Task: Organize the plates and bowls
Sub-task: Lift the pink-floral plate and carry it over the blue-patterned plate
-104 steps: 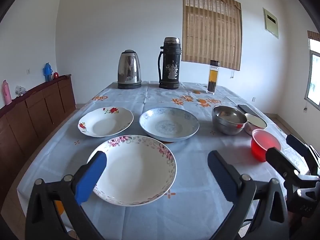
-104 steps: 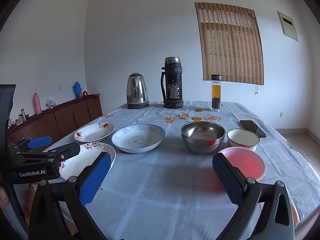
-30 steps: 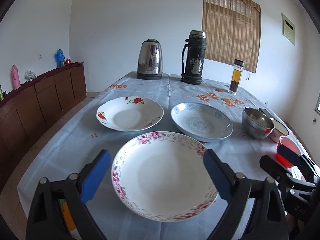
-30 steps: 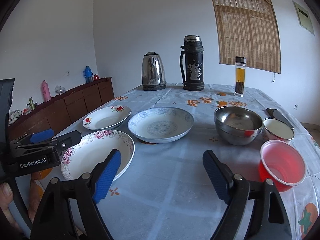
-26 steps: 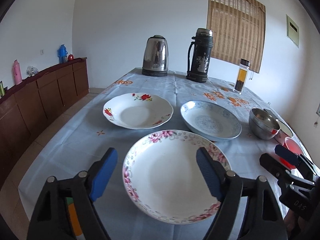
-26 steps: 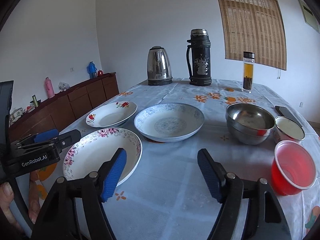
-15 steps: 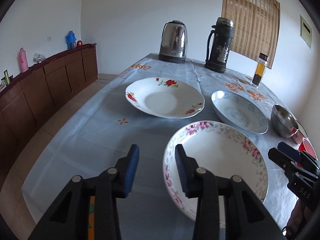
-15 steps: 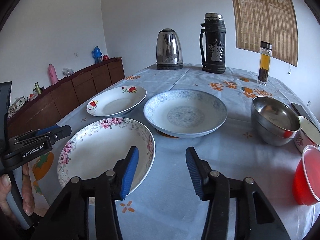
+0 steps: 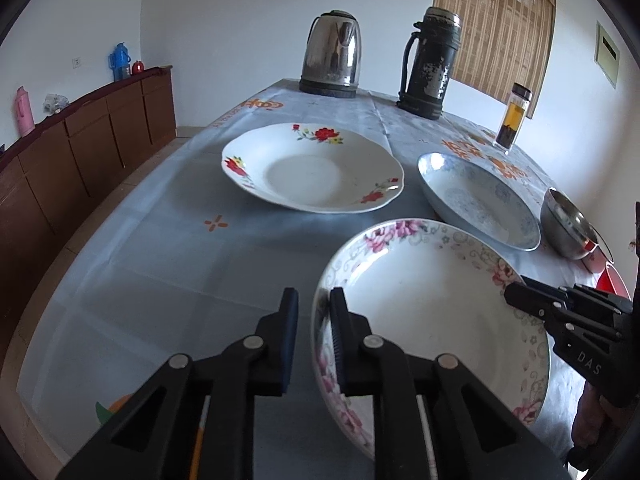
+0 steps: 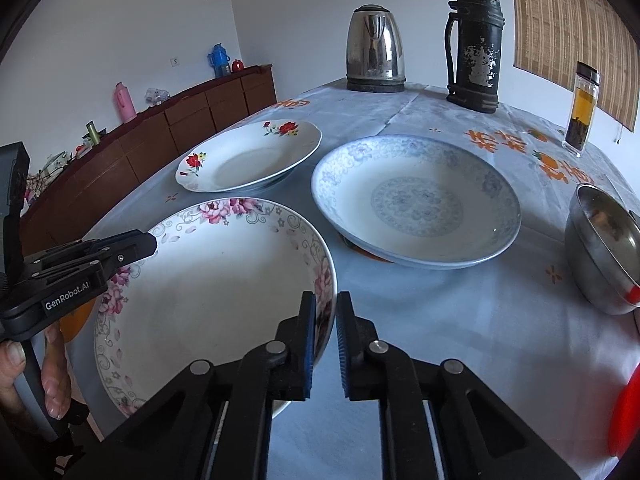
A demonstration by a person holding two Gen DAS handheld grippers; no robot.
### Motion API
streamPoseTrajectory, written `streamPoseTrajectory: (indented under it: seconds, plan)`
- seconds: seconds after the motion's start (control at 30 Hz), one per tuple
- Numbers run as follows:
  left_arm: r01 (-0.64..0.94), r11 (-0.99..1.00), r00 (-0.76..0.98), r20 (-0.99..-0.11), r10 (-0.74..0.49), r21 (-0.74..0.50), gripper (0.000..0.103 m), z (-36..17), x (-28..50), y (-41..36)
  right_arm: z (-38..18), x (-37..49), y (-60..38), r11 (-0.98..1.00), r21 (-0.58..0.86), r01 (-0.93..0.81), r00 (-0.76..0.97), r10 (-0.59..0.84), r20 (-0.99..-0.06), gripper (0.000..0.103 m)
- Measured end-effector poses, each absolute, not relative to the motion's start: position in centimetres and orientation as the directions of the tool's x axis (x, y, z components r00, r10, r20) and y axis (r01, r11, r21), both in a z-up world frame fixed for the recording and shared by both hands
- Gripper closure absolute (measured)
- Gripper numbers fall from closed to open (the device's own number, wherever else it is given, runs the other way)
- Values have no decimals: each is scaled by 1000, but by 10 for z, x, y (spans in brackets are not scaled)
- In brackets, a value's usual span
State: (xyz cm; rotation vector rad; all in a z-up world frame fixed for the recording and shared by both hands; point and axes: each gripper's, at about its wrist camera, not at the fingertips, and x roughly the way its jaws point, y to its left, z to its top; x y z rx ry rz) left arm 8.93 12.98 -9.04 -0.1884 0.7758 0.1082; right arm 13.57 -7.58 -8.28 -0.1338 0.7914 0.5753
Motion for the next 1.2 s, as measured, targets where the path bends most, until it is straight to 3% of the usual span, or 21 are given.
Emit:
streamPoseTrajectory:
  seconds: [0.73, 1.2]
  plan:
    - [-162, 981, 741, -669, 50, -106, 90, -80, 96, 124, -75, 134, -73, 813, 71, -578, 564, 461, -686, 93]
    - [-174, 979, 765, -640, 65, -108, 89, -71, 103, 115, -62, 144, -83, 828, 47, -559, 639, 466, -612, 93]
